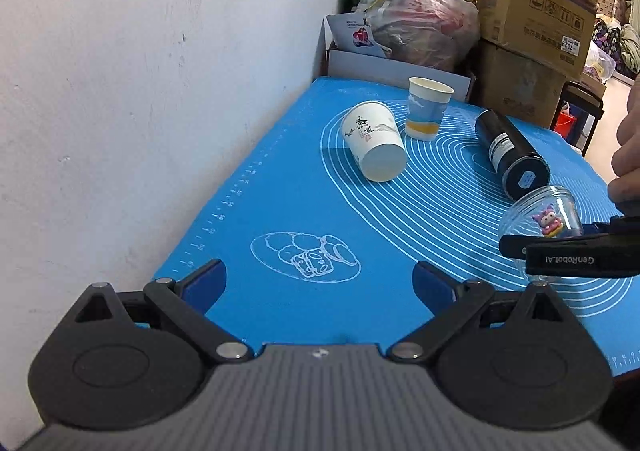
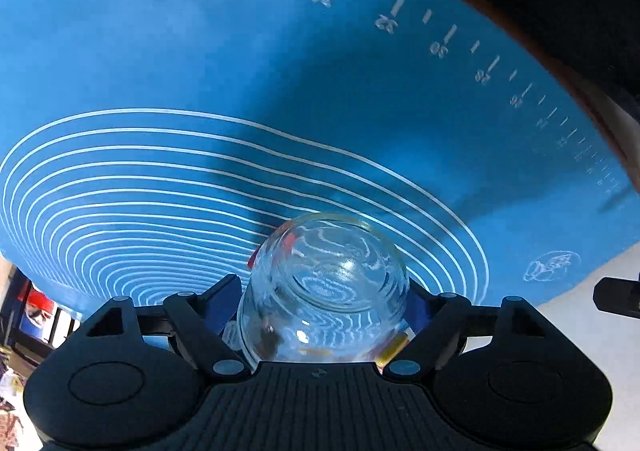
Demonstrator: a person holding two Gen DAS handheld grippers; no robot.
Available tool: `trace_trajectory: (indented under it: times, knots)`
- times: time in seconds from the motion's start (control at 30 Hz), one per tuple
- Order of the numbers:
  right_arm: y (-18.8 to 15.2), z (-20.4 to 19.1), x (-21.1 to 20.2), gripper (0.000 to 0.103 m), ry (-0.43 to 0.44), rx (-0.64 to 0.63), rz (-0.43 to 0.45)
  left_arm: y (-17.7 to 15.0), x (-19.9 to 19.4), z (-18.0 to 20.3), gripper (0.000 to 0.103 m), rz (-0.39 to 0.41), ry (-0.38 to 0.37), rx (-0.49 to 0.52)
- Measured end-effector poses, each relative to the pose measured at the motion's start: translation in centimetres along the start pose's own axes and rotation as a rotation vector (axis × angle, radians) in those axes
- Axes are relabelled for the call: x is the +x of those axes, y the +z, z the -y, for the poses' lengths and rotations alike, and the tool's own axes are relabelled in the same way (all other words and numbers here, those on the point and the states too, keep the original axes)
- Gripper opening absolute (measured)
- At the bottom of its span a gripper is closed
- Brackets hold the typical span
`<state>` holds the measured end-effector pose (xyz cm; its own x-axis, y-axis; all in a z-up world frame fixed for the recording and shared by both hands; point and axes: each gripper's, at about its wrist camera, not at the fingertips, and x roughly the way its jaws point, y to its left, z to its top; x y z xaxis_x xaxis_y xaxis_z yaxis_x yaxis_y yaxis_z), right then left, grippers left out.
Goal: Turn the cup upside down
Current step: 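Grasp the jar with the right gripper while the left gripper releases it, then rotate the jar opening-down with the right gripper and lower it onto the mat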
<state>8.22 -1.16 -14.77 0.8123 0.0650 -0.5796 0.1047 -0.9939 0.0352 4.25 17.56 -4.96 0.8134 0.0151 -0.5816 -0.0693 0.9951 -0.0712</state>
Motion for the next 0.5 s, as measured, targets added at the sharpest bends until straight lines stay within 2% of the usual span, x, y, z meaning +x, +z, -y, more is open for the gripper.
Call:
trace_trajectory:
  times: [0.07,0.17,0.23,0.4,0.5]
  knots:
    - [-0.1,1.0,0.0,0.080,0.023,0.031,0.024,0.1,0.3,0.0,0.099,-0.004,0.000,-0.003]
    - [-0.1,2.4,-0.2,0.080,0.066,0.156,0.053,0.2,0.4,0.0,0.099,-0.005,-0.002,-0.003]
    - [-0.4,3.7,-0.3,0.080,0.100,0.318,0.074,0.2,0.5,0.3,0.099,-0.006,-0.001,-0.001]
    - [-2.4,7.4,-0.5,0.080,0.153,0.896,0.133,0.6,0.5,1.0,0.099,-0.003,-0.004,0.007]
    - [-4.6,7.6,0.0,0.080,0.164,1.335,0.160,0.9,0.3,1.5,0.099,0.004,-0.009,0.014]
